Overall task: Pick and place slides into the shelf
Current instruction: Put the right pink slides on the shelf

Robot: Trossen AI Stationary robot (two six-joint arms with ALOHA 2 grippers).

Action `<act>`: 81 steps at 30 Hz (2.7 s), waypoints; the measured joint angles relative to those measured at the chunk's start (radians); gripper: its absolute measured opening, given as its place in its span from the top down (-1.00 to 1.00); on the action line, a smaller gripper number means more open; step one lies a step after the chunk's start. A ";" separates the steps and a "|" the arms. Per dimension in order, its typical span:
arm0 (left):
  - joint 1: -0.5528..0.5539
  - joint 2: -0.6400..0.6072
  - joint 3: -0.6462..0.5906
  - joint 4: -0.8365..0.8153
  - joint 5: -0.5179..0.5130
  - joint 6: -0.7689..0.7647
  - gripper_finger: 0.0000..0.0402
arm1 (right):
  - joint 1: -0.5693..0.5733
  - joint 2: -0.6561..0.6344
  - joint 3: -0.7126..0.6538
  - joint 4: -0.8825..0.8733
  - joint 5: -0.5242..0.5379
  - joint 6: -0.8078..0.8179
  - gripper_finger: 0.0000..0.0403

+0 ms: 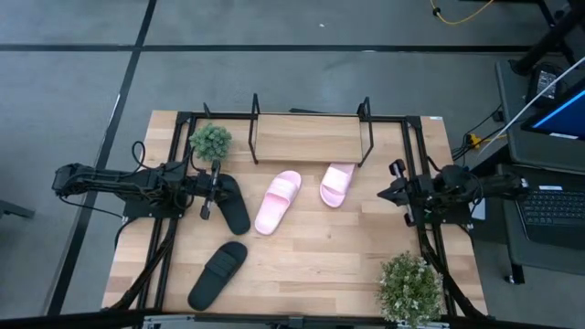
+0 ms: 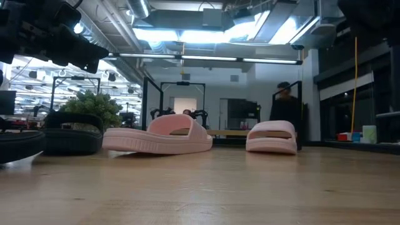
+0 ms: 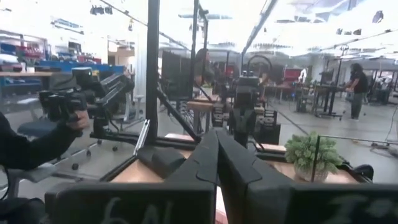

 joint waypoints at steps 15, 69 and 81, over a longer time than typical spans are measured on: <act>0.000 0.000 0.000 0.000 -0.051 -0.002 1.00 | 0.000 0.428 0.202 -0.057 0.048 -0.049 0.95; 0.000 0.000 0.000 0.014 -0.052 -0.061 1.00 | 0.363 1.290 0.735 -0.715 0.767 0.350 0.95; 0.000 0.000 0.000 0.020 -0.052 -0.061 1.00 | 0.311 1.398 0.736 -0.717 0.766 0.300 0.88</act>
